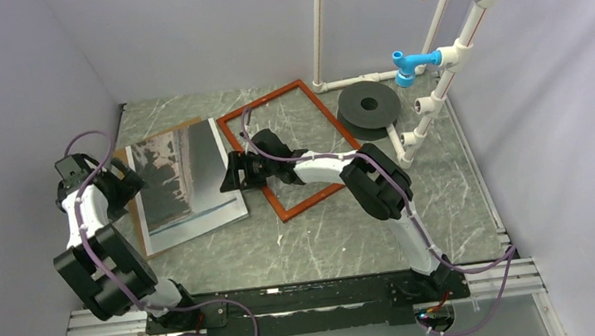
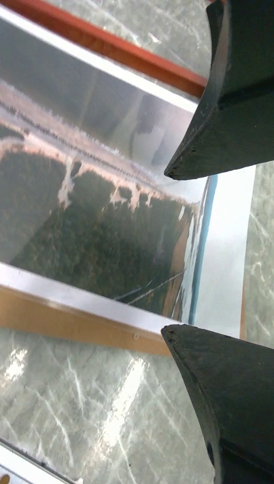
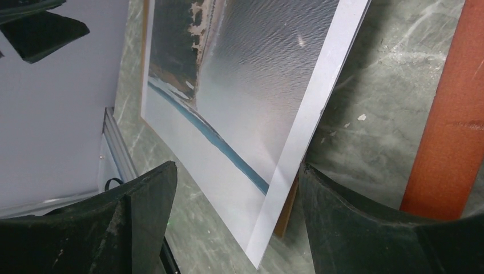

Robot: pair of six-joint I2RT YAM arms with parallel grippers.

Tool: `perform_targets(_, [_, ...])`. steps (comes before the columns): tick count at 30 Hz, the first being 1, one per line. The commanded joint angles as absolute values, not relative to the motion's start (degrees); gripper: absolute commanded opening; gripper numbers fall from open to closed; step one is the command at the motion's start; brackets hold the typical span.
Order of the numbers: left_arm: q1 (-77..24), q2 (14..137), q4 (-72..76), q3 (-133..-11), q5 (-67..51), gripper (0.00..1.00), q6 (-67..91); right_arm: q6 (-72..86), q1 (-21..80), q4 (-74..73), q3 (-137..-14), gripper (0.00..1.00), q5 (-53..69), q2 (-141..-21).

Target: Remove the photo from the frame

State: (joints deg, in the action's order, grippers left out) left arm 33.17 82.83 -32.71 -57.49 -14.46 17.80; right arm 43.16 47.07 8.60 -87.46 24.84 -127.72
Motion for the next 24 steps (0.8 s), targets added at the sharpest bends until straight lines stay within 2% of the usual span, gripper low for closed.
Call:
perform_targets(1, [30.3,78.6,-35.9,-59.6,-15.8,0.99,19.6,43.9,46.4,11.8,-87.5,0.80,26.8,-124.3])
perform_targets(11, [16.9,56.1,-20.7,-35.3,-37.0,0.99,35.8,45.6,45.1,14.3,-86.3,0.81,28.8,-124.1])
perform_targets(14, [15.6,48.5,-17.3,-29.1,-38.6,0.99,41.7,46.5,45.0,14.9,-86.4,0.81,29.5,-124.2])
perform_targets(18, [14.8,44.2,-13.7,-23.0,-40.5,0.99,48.2,45.3,45.0,10.7,-85.3,0.79,26.9,-122.0])
perform_targets(21, [12.1,43.8,-5.3,-17.0,-42.6,0.99,57.0,45.5,45.3,8.7,-81.8,0.73,25.4,-119.2])
perform_targets(24, [7.4,42.9,0.8,-12.2,-39.3,0.99,64.8,46.2,46.4,9.9,-76.2,0.69,24.2,-115.7])
